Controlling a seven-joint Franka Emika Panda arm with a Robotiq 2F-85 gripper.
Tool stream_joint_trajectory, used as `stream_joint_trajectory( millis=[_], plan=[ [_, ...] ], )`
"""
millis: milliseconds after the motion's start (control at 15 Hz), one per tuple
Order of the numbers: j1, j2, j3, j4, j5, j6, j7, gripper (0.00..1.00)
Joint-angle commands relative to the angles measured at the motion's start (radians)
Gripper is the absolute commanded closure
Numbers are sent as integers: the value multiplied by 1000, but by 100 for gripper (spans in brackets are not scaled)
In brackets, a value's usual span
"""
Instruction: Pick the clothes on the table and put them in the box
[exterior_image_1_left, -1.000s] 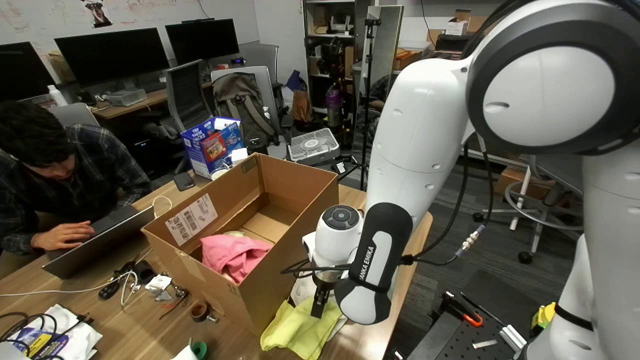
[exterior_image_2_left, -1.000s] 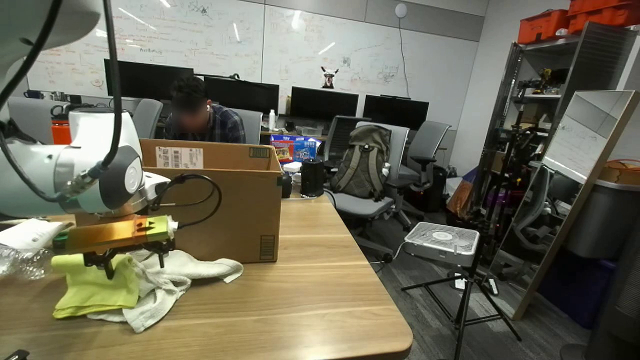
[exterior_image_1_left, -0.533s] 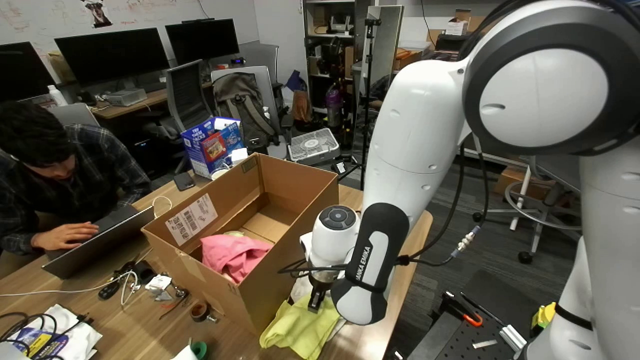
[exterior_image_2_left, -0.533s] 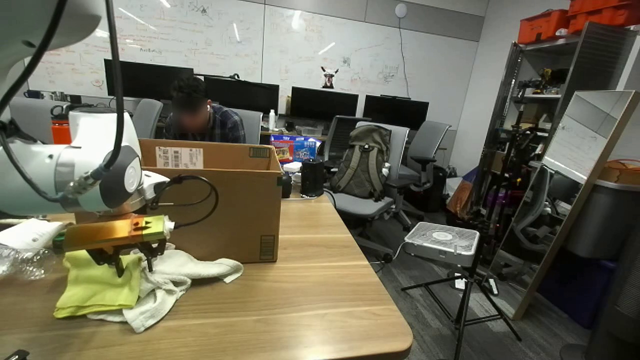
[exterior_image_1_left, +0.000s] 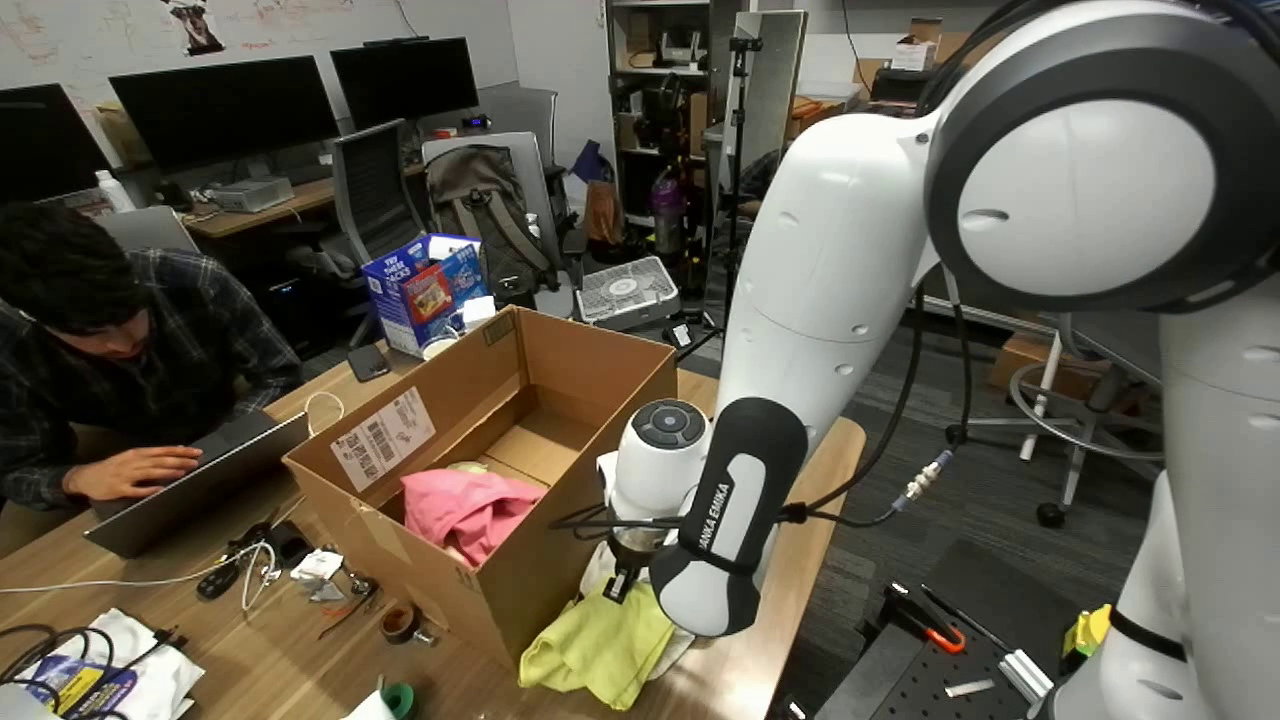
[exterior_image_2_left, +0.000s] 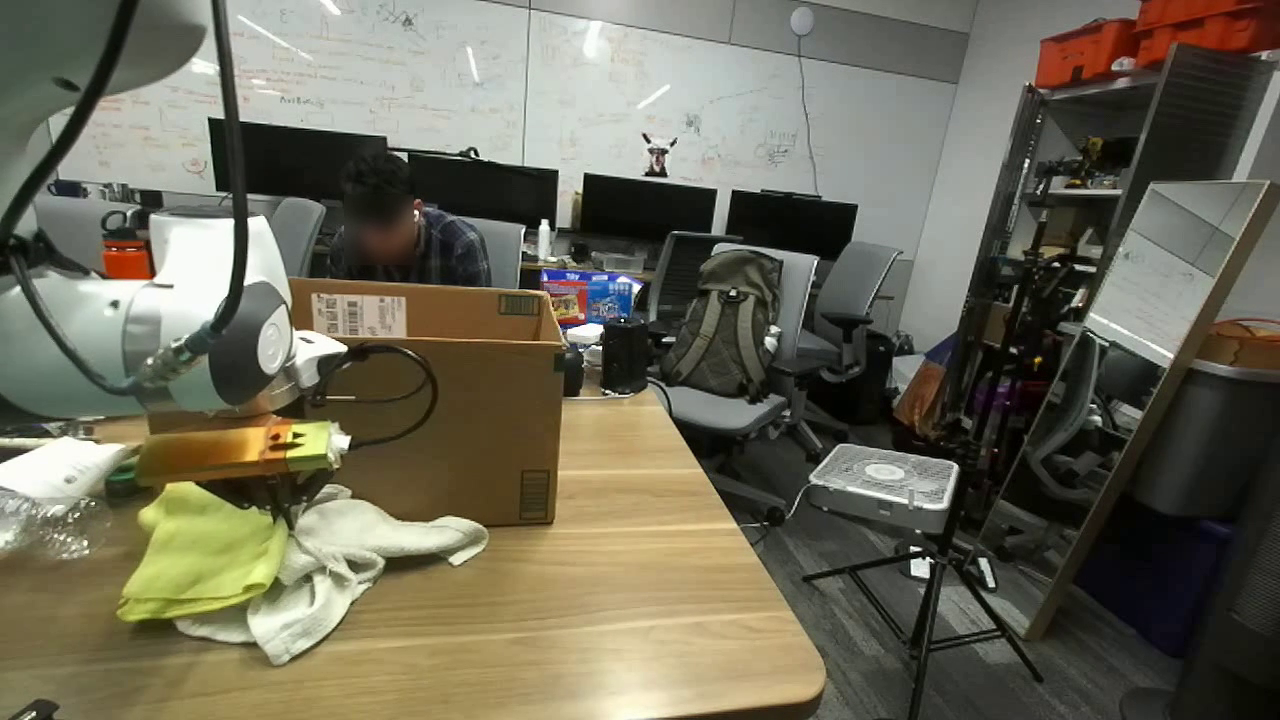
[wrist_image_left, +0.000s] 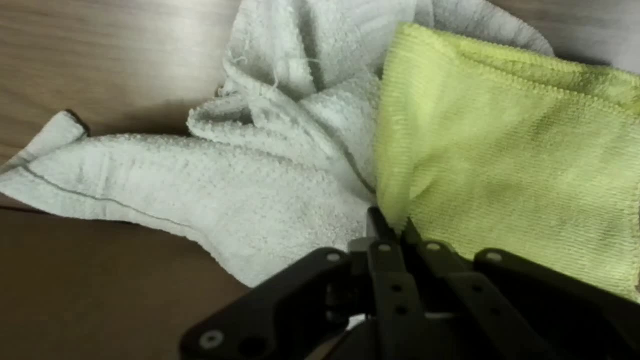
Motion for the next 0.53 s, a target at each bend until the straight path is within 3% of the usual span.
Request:
stream_joint_trajectory(
  millis=[0,133,467],
  plan=[
    [93,-28,-101,15,23,8,58,99],
    [153,-36,-174,24,21,11,86,99],
    [398,-83,-458,27,16,-16,177,99]
  ],
)
